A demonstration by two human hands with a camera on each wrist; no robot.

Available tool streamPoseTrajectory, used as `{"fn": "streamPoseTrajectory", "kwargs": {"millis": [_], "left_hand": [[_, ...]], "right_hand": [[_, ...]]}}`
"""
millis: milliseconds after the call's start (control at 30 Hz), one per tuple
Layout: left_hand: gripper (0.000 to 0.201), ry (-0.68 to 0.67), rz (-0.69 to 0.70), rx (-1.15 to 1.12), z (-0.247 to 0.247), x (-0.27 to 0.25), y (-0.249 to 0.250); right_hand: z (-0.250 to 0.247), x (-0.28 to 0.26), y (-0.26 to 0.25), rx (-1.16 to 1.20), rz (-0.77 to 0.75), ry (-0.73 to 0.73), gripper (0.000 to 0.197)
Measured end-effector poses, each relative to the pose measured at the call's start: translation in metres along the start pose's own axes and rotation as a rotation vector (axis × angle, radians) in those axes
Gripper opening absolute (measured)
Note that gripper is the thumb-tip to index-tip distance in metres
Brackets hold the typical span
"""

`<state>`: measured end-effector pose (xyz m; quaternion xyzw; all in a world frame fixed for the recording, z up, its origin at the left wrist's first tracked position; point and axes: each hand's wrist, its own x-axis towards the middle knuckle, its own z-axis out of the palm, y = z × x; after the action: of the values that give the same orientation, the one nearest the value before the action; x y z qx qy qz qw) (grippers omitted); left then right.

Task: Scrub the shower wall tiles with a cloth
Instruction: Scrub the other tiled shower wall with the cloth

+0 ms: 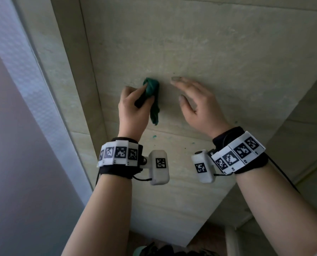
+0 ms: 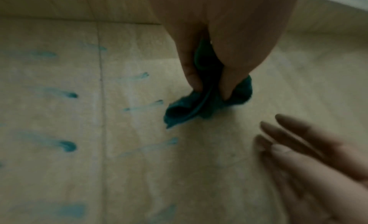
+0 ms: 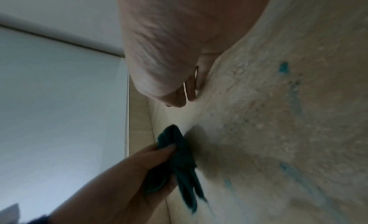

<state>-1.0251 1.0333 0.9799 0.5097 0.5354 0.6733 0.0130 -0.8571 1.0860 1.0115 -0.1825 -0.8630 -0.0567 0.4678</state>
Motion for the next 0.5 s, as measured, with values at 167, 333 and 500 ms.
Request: {"fn": "streamPoseTrajectory", "kwargs": {"millis": [167, 333, 500], "left_hand": [[0.034, -0.179, -0.169, -0.454, 0.003, 0.0, 0.029], [0.023, -0.263, -0.318, -0.699, 0.01, -0.001, 0.034], [0.017, -0.416, -0.423, -0.912, 0.017, -0.002, 0.039]], "right_hand": [[-0.005, -0.002, -0.018, 0.174, 0.07, 0.023, 0.041], [-0.011, -0.005, -0.018, 0.205, 0.07, 0.078, 0.046], [-0.018, -0.009, -0.011, 0.073, 0.029, 0.111, 0.048]]}}
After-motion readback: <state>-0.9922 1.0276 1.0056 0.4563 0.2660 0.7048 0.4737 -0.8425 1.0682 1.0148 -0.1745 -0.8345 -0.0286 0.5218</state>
